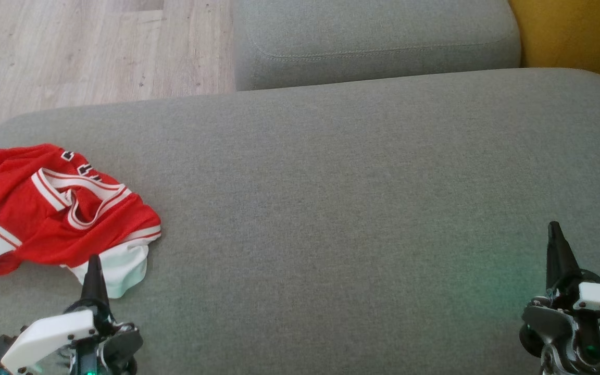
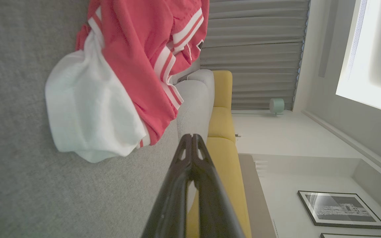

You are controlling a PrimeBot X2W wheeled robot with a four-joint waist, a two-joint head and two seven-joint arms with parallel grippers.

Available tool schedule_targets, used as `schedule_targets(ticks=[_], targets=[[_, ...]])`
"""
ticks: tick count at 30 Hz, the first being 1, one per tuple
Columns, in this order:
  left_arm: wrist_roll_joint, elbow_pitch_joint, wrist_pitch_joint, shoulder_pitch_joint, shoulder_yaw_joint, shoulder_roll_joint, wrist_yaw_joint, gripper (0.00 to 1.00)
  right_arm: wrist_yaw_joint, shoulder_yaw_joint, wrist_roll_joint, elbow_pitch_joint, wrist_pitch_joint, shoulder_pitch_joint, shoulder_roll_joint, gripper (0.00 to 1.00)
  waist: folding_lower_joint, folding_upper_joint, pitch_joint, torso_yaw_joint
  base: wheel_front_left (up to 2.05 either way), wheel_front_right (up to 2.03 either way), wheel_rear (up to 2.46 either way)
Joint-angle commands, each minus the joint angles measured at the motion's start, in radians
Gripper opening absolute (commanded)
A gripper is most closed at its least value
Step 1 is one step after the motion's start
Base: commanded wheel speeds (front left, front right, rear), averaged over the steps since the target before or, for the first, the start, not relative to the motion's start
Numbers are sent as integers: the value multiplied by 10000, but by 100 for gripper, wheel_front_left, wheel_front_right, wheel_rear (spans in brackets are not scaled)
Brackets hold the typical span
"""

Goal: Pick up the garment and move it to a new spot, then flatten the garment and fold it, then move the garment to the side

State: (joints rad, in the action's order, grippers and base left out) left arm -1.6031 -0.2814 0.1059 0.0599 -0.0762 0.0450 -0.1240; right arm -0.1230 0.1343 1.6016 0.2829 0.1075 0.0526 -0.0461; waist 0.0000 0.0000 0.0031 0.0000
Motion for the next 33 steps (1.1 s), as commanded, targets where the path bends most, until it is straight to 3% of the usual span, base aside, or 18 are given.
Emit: schedule_targets(ticks=[1,14,15,19,33], targets=[[-58,365,70,481,-372,52,-67,0,-77,-209,74,-382,54,553,-41,0,0,0,0,0,0,0,0],[-58,365,70,481,-372,52,-67,0,-77,-209,74,-382,54,553,-41,0,0,0,0,0,0,0,0],[0,1,-1,1,-1,0,0,100,0,-1,0,-1,-1,1,0,100,0,0,0,0,0,0,0],[3,-538,-20,-301,78,-27,9,100,4,-32,-3,562,-4,-277,25,100,0,0,0,0,0,0,0],[702,-261,-430,-339,221,-18,152,100,-5,-407,-824,357,-418,-174,13,100,0,0,-4,5,0,0,0]])
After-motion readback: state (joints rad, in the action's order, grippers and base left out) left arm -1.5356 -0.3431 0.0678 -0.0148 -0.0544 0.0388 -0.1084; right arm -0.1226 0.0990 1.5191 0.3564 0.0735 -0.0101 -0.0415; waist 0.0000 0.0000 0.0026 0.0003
